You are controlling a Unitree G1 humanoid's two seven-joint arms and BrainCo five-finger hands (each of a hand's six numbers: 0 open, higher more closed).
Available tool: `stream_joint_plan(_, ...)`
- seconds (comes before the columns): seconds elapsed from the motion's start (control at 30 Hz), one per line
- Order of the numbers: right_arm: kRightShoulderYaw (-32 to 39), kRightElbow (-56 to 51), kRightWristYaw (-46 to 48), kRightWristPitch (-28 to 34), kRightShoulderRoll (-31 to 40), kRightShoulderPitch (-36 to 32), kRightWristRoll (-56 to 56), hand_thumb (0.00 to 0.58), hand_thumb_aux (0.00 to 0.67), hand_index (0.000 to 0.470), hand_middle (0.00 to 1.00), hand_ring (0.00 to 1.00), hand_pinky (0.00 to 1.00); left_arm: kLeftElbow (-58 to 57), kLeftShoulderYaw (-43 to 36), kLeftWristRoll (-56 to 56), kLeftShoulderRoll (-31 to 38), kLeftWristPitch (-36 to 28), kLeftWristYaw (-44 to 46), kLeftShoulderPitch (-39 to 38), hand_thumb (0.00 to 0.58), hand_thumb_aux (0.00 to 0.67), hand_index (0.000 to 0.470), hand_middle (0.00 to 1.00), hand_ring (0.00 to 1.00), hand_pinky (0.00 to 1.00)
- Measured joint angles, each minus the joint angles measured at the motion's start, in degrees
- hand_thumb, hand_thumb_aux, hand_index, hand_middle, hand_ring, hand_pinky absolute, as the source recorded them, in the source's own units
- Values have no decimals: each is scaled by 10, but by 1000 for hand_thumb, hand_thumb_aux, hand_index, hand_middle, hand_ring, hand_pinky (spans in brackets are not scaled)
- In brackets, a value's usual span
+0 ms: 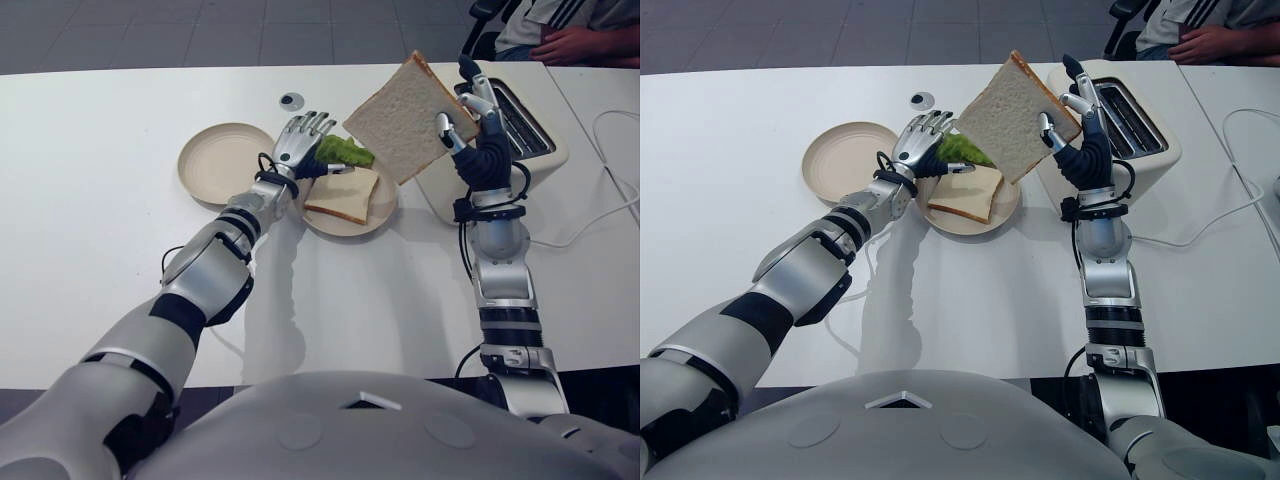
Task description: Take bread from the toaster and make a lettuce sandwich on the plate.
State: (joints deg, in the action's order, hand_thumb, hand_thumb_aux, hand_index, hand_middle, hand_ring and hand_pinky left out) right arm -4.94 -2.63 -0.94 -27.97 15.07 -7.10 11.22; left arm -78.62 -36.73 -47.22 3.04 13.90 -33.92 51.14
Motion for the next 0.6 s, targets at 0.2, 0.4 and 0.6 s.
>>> stream_joint_plan(0.2, 0, 0, 0, 0, 0, 1, 0, 580, 670, 470, 8, 8, 8, -1, -9, -5, -18, -7, 11, 0, 71, 42, 29, 0, 0, 0)
stream_joint_plan(0.4, -1, 0, 0, 0, 0, 3, 0, 580, 670, 470, 8, 8, 8, -5, -11, -6, -14, -19, 13, 0, 521, 457, 321, 0, 0, 0)
stream_joint_plan(0.6, -1, 0, 0, -1, 0, 7, 0, 580, 670, 470, 8, 8, 8, -5, -10, -6, -13, -27, 17, 0, 516, 447, 313, 0, 0, 0)
